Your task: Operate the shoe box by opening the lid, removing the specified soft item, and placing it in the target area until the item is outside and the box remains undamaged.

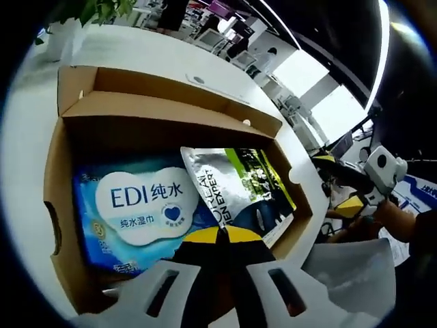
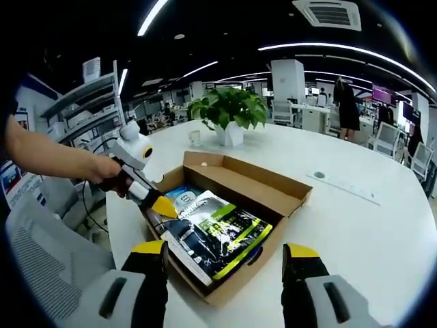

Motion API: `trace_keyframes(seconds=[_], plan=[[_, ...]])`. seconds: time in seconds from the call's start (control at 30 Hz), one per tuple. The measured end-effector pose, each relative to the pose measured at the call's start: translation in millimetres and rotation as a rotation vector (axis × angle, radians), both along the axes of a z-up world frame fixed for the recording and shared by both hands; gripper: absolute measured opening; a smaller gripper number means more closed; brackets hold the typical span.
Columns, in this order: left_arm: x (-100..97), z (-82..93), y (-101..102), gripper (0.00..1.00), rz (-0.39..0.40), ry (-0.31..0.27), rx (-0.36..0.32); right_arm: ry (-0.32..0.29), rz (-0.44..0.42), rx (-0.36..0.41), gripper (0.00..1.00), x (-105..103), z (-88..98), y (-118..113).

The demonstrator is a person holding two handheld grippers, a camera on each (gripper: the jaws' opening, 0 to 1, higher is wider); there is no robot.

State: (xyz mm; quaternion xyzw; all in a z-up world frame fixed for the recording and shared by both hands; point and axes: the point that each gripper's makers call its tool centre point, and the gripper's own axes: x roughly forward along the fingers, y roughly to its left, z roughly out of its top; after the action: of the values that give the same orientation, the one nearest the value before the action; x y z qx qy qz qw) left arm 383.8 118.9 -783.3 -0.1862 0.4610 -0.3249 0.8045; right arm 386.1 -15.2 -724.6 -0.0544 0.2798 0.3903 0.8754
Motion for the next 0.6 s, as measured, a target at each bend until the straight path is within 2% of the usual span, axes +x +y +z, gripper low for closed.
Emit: trace_keyframes(seconds=[0.2,0.4,0.6], plan=[[1.5,4.9,5,0.00,0.014,-0.013,-0.005,0.008,-0.006,0.013,0.66,1,-0.6,3],[3.4,7.5,14,0.00,0.025,-0.029,0.018,0.054,-0.001,0.041,0.61,-1,-4.1,11],[4.7,9.2,22,0.00,0.033,-0.038,0.028,0.070,0.009,0.048,0.59,-2,-7.1,21]])
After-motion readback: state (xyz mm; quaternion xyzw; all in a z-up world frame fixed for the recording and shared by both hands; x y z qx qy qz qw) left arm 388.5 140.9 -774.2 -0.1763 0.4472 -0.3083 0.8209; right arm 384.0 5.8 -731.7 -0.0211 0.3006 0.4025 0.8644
